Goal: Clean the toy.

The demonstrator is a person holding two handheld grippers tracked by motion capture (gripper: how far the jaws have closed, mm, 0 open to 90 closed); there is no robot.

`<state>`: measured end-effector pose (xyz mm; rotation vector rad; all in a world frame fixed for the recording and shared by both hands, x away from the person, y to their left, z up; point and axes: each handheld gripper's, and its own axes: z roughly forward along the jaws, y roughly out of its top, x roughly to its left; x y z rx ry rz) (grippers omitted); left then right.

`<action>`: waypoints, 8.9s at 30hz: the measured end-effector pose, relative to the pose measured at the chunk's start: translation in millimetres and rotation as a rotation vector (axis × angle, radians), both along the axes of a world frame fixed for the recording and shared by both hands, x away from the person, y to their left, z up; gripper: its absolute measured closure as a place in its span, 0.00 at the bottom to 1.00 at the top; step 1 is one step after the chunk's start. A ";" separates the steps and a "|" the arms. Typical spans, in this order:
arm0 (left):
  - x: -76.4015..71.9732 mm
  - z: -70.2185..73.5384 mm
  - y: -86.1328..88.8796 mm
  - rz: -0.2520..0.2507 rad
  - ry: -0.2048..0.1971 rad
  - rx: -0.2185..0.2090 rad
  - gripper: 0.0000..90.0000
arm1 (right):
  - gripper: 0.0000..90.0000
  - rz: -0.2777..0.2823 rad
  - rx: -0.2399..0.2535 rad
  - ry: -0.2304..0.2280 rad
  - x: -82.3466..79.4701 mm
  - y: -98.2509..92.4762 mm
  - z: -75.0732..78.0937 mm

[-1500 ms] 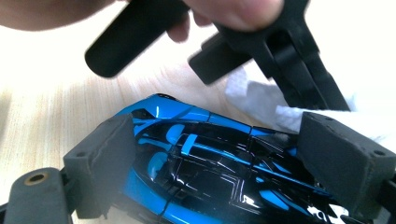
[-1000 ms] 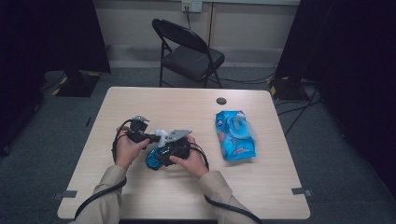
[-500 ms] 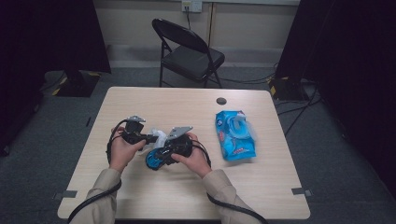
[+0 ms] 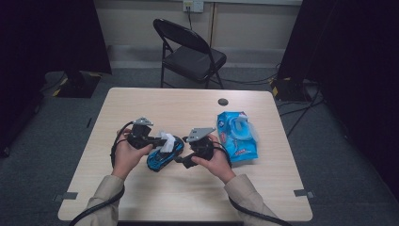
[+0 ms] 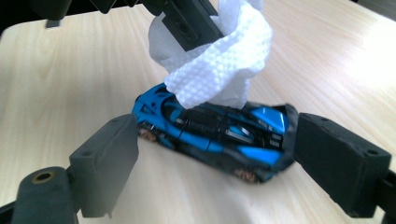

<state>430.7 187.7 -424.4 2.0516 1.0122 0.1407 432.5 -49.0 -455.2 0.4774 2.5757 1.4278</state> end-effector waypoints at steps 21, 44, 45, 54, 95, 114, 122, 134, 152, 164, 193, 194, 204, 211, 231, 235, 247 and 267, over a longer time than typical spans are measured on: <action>-17.4 -18.9 -66.4 -0.163 0.023 0.002 0.95 | 0.15 -0.057 0.039 -0.046 -32.7 -63.5 2.4; -23.7 -51.0 -112.3 -0.266 0.048 0.042 0.88 | 0.15 -0.111 0.049 -0.030 -51.7 -97.6 -8.8; -23.7 -51.0 -111.7 -0.263 0.038 0.046 0.88 | 0.15 -0.110 0.050 -0.027 -51.8 -97.5 -8.9; -27.0 -50.7 -107.1 -0.264 0.016 0.053 0.68 | 0.15 -0.105 0.042 -0.035 -52.0 -94.3 -10.5; -36.8 -34.9 -47.9 -0.189 -0.012 0.039 0.54 | 0.93 -0.177 0.027 0.064 -48.0 -83.4 -19.1; -37.0 -51.0 -61.3 -0.239 0.016 0.055 0.69 | 0.96 -0.219 -0.093 0.059 -38.6 -76.9 -44.4; -38.8 -55.7 -67.7 -0.246 0.033 0.085 0.85 | 0.82 -0.235 -0.075 0.072 -40.4 -78.4 -42.0; -42.4 -60.4 -75.8 -0.259 0.051 0.092 0.92 | 0.86 -0.284 -0.013 0.105 -50.8 -97.6 -18.9; -43.2 -60.8 -84.4 -0.274 0.031 0.087 0.83 | 0.69 -0.265 -0.126 0.084 -51.3 -64.7 -47.6; -17.0 -33.7 -49.7 -0.087 -0.083 0.131 0.22 | 0.74 -0.279 -0.138 0.067 -52.4 -63.8 -48.8; 31.8 -72.4 -47.7 -0.024 -0.062 0.226 0.18 | 0.74 -0.272 -0.128 0.072 -51.6 -65.3 -49.6; 31.8 -73.1 -48.3 -0.026 -0.071 0.230 0.17 | 0.74 -0.272 -0.127 0.072 -51.6 -65.4 -49.6; 30.7 -73.3 -51.5 -0.044 -0.094 0.227 0.27 | 0.74 -0.273 -0.125 0.075 -51.6 -65.5 -49.7; 30.3 -72.7 -51.8 -0.038 -0.100 0.238 0.28 | 0.74 -0.275 -0.125 0.076 -51.6 -65.5 -49.6; 12.7 -42.2 -37.2 -0.056 -0.143 0.152 0.28 | 0.83 -0.289 -0.122 0.079 -49.5 -67.1 -49.5; 7.5 -33.5 -32.7 -0.071 -0.156 0.135 0.28 | 0.87 -0.295 -0.138 0.073 -49.1 -65.5 -48.3; -10.9 -13.3 -19.6 -0.091 -0.181 0.055 0.28 | 0.93 -0.322 -0.123 0.116 -46.0 -65.9 -47.4; -31.0 -8.9 -17.1 -0.145 -0.191 -0.011 0.28 | 0.94 -0.294 0.182 0.082 -39.5 -78.8 22.9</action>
